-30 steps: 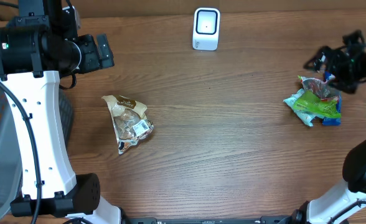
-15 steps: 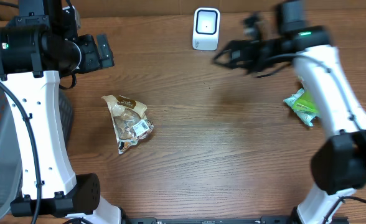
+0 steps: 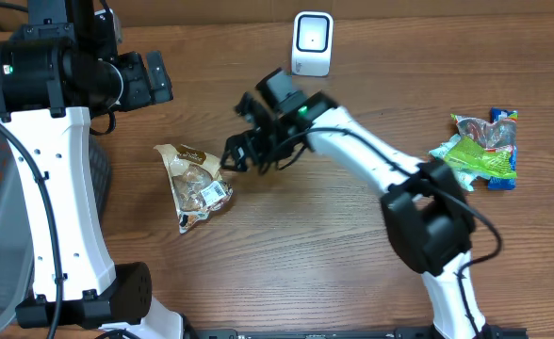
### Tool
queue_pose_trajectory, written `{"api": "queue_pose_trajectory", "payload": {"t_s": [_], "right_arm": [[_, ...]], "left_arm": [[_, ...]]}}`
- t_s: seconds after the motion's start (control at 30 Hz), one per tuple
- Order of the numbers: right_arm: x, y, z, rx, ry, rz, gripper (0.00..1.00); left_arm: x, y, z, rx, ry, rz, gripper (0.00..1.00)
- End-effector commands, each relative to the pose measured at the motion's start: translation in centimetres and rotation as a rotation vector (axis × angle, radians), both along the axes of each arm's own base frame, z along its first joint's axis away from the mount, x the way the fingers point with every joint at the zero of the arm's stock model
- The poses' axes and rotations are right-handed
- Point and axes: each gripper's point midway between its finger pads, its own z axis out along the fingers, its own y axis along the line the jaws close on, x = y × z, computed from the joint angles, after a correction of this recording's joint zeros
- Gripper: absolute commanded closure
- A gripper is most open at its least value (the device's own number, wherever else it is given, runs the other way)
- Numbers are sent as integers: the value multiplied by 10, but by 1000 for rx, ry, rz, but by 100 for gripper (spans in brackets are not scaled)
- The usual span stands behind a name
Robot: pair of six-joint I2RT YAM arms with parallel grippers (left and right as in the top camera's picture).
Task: Scan the item barcode
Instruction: 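Move the right gripper left to the brown mushroom bag and grasp it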
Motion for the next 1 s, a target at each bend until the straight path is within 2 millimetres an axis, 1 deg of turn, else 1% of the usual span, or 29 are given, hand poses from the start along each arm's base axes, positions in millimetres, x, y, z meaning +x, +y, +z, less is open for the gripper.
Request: {"api": "queue_pose_trajectory", "payload": {"t_s": [0.0, 0.1, 0.2, 0.27, 0.37, 0.43, 0.53, 0.63, 0.67, 0.77, 0.9, 0.97], "right_arm": [[-7, 18, -26, -24, 39, -23, 7], [-11, 28, -36, -22, 76, -53, 15], [-16, 37, -39, -15, 86, -59, 20], [-15, 40, -43, -31, 83, -83, 24], [-13, 36, -53, -96, 84, -159, 37], [-13, 33, -57, -126, 91, -186, 41], [-14, 26, -62, -170, 102, -215, 54], [-16, 21, -65, -196, 125, -244, 63], [-18, 19, -66, -204, 136, -245, 71], [-25, 19, -66, -203, 183, -239, 83], [-30, 16, -67, -215, 205, -235, 96], [-29, 13, -67, -220, 216, -238, 96]], "left_arm": [[-3, -3, 6, -16, -17, 6, 0], [-3, -3, 6, -16, -17, 6, 0], [-3, -3, 6, -16, -17, 6, 0], [-3, -3, 6, -16, -17, 6, 0], [-3, -3, 6, -16, -17, 6, 0], [-3, -3, 6, -16, -17, 6, 0], [-3, -3, 6, -16, -17, 6, 0], [-3, -3, 6, -16, -18, 6, 0], [-3, -3, 6, -16, -18, 6, 0], [-3, -3, 6, -16, -17, 6, 0], [-3, -3, 6, -16, -17, 6, 0], [-3, -3, 6, -16, -17, 6, 0]]}}
